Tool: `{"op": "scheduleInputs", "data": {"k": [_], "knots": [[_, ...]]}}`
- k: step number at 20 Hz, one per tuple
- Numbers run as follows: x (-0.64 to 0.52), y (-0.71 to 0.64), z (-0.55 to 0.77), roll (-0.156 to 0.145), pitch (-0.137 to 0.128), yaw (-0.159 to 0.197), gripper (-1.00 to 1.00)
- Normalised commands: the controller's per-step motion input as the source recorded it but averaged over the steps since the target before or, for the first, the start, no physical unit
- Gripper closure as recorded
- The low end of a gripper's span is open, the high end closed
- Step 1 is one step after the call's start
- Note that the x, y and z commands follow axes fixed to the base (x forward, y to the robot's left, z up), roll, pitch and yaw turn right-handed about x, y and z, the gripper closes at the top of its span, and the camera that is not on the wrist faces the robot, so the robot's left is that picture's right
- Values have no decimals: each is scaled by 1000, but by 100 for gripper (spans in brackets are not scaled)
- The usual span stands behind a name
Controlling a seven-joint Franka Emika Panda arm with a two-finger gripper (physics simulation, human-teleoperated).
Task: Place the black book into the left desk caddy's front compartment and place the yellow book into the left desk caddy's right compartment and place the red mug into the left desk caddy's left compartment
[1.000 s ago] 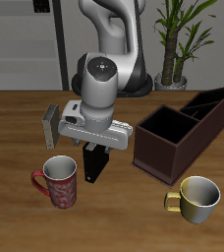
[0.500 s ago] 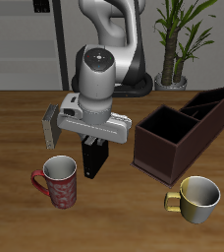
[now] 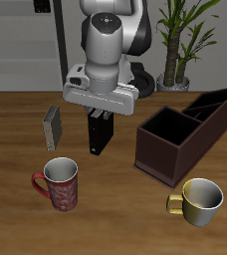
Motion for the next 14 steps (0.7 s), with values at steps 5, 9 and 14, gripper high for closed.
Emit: {"op": "scheduleInputs", "data": {"k": [5,9,14], "knots": [[-722,138,430,-47,-45,-32,100],[-583,231,157,-22,-31,-20,100],[-516,375,25,26,-4,-23,100]]}}
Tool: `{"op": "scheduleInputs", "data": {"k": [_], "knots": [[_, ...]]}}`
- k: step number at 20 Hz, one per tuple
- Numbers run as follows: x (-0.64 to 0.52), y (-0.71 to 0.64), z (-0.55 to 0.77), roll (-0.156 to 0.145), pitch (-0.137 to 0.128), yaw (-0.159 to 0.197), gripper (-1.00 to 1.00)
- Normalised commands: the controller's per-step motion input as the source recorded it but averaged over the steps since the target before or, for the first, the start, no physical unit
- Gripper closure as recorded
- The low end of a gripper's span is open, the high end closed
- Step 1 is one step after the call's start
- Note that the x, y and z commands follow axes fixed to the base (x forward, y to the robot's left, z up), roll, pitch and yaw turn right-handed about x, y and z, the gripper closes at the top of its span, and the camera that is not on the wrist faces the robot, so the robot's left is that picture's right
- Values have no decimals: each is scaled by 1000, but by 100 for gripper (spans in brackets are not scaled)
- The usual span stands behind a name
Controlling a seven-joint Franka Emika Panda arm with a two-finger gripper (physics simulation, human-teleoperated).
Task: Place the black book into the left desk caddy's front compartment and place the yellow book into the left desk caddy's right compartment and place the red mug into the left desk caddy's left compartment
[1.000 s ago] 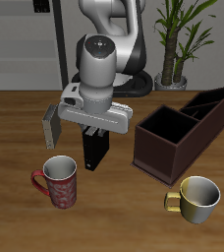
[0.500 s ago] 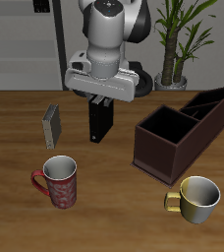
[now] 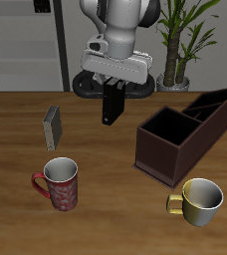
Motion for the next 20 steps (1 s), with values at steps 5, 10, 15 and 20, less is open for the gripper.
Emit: {"op": "scheduleInputs", "data": {"k": [5,10,15,20], "knots": [[-280,284,0,27,7,-35,100],[-200,220,-44,16,9,-56,100],[-172,363,-86,40,16,-40,100],[-73,356,-45,2,11,-37,100]]}}
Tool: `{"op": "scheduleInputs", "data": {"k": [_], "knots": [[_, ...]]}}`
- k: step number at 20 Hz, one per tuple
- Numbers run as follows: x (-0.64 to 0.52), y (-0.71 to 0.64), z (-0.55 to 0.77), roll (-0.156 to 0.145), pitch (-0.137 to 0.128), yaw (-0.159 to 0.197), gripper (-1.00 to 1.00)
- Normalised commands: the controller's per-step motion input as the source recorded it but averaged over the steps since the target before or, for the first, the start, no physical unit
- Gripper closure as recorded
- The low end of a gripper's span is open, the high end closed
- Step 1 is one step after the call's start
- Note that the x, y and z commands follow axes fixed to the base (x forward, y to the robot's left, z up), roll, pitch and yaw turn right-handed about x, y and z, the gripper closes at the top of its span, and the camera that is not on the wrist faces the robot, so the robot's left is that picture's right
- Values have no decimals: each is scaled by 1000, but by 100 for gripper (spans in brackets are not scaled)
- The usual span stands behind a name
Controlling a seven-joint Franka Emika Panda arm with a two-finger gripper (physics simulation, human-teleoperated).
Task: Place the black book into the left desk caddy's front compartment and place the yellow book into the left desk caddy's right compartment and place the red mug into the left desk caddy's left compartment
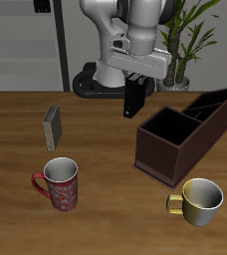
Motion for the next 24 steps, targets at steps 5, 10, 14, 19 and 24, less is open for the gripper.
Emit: {"op": "scheduleInputs", "data": {"k": [5,10,14,19,24], "knots": [[-101,470,121,54,6,-51,100],[-35,332,265,37,-21,-44,100],[77,344,345,-18,-33,-64,100],[182,145,180,-23,21,-72,100],[201,205,113,11,29,-67,100]]}}
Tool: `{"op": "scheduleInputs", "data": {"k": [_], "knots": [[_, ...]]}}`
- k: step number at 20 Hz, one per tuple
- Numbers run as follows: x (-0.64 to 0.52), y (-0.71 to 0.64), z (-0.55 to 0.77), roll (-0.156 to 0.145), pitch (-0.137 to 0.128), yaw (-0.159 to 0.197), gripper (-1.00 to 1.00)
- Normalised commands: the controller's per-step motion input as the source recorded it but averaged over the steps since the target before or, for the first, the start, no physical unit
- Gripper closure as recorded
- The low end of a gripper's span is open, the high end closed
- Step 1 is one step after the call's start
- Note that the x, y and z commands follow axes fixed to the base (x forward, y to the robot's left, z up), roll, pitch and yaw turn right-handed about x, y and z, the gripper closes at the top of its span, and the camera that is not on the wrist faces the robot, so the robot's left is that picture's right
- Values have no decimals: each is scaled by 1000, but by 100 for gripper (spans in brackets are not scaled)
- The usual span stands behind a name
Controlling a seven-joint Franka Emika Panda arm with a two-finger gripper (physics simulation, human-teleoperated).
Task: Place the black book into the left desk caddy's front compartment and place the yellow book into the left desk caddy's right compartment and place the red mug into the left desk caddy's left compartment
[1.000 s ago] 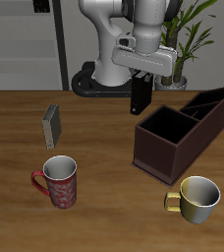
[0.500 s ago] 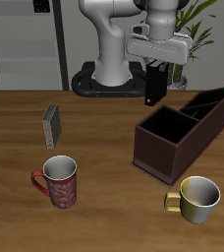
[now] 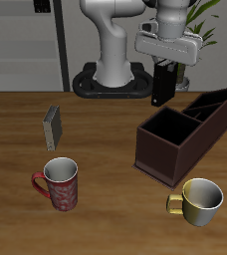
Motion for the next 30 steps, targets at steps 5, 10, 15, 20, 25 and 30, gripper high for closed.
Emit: {"op": "scheduleInputs", "data": {"k": [5,10,15,20,25,30], "knots": [[42,75,-3,7,19,-50,100],[-57,54,-147,9,48,-38,100],[-42,143,21,25,9,-20,100],[-65,273,101,43,-19,10,100],[70,86,51,4,-10,11,100],[101,123,55,18,-12,28,100]]}}
